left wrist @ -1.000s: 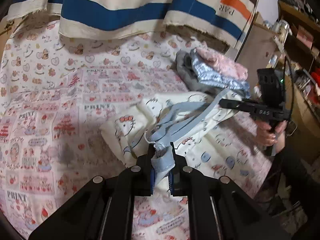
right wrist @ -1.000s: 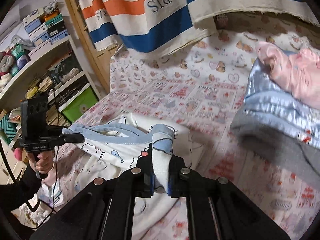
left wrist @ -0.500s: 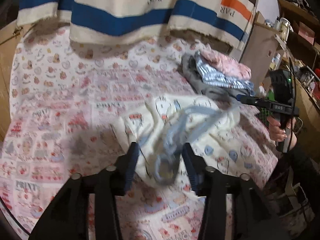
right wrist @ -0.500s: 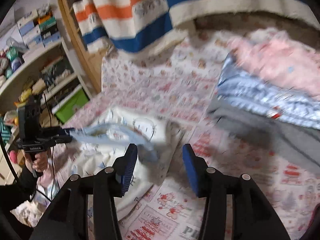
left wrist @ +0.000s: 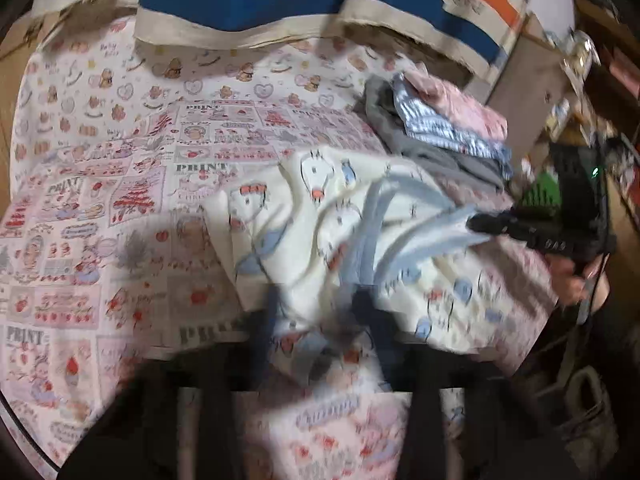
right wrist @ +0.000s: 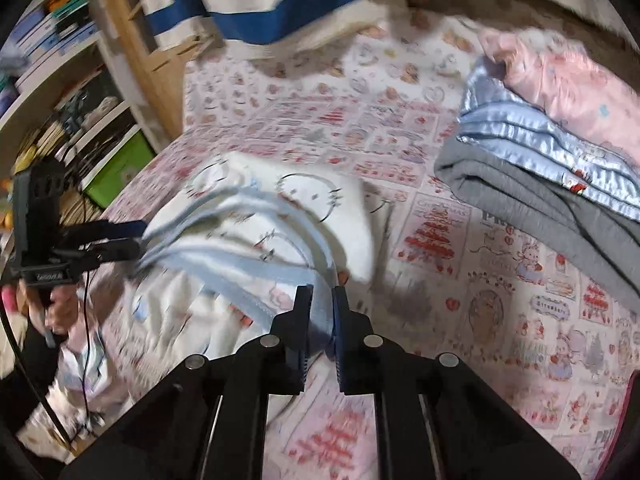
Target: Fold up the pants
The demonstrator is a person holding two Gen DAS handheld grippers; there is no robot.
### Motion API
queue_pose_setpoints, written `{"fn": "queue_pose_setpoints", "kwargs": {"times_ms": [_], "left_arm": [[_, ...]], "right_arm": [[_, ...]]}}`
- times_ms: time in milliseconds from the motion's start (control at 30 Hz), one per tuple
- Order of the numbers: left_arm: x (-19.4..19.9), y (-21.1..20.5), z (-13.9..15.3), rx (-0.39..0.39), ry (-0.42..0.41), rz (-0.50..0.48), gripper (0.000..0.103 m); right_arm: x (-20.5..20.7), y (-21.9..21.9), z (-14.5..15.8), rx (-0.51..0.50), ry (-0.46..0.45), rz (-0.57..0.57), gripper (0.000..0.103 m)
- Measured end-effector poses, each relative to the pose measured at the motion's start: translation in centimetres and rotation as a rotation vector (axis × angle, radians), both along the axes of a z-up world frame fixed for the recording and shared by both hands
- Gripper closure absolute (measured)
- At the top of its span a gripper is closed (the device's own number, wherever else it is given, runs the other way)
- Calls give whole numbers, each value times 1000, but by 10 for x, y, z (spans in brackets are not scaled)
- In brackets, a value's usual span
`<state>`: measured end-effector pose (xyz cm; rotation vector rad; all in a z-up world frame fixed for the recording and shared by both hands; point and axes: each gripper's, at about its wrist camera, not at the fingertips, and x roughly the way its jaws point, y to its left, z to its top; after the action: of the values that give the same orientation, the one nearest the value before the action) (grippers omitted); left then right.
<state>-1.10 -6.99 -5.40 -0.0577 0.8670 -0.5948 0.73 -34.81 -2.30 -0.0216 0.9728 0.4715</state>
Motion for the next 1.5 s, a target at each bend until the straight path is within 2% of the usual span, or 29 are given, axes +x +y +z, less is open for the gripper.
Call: {"fn": "queue_pose_setpoints", "kwargs": {"times_ms": [133, 233, 300, 367, 400, 433, 500, 567, 600, 633, 733, 767, 800, 833, 967, 1067, 1200, 1267, 1367, 1400, 1467, 1500], "left_arm": [[-17, 5, -1, 22, -13, -8, 101], [-24, 9, 4, 22, -34, -14, 99], [-25, 10, 7, 19, -42, -19, 92], [-24, 9, 9, 35, -56, -7, 87], [-22, 8, 8, 43, -55, 0, 84], [-19, 7, 7, 49, -50, 5, 81], [-15, 6, 3, 62, -42, 17, 81], [-12, 4, -2, 79, -33, 31, 80], [-10, 4, -4, 78, -26, 29, 80], [-9, 4, -6, 74, -21, 25, 80], [-7, 6, -8, 62, -18, 27, 82], [-6, 6, -9, 62, -20, 29, 90], [-7, 6, -9, 66, -25, 35, 102], [-8, 7, -8, 74, -32, 42, 103], [-19, 18, 7, 61, -72, 47, 103], [-29, 22, 14, 64, -80, 34, 103], [-36, 24, 8, 80, -62, 28, 103], [-36, 25, 2, 90, -51, 31, 103], [-35, 24, -3, 83, -31, 13, 102], [-38, 24, -1, 71, -44, 11, 99], [-42, 23, 8, 40, -71, -3, 88], [-43, 22, 14, 19, -85, -8, 82]], "right_arm": [[-22, 3, -11, -57, 45, 54, 94], [-32, 1, -12, -118, 8, 38, 93], [-32, -5, 0, -86, -26, 7, 92], [-27, -12, 12, -7, -56, -28, 83], [-21, -14, 18, 26, -66, -46, 74], [-15, -14, 21, 34, -69, -58, 65], [-1, -11, 21, 27, -66, -87, 60], [6, -11, 22, 50, -68, -87, 60], [8, -10, 20, 48, -61, -81, 63], [11, -6, 16, 37, -45, -69, 70], [13, 10, -7, -42, 26, -20, 75], [11, 13, -12, -74, 26, -23, 78], [9, 14, -16, -95, 16, -37, 96], [6, 13, -17, -88, 1, -59, 100], [-18, 5, 10, -55, -111, -60, 100], [-34, 4, 22, -73, -130, -35, 100], [-49, 11, 14, -183, -152, -9, 100], [-60, 13, 7, -200, -156, 23, 100], [-67, 9, 1, -207, -142, 8, 99], [-65, 4, 1, -189, -142, -14, 99], [-62, -7, 5, -133, -138, -58, 91], [-60, -13, 8, -97, -134, -78, 80]]}}
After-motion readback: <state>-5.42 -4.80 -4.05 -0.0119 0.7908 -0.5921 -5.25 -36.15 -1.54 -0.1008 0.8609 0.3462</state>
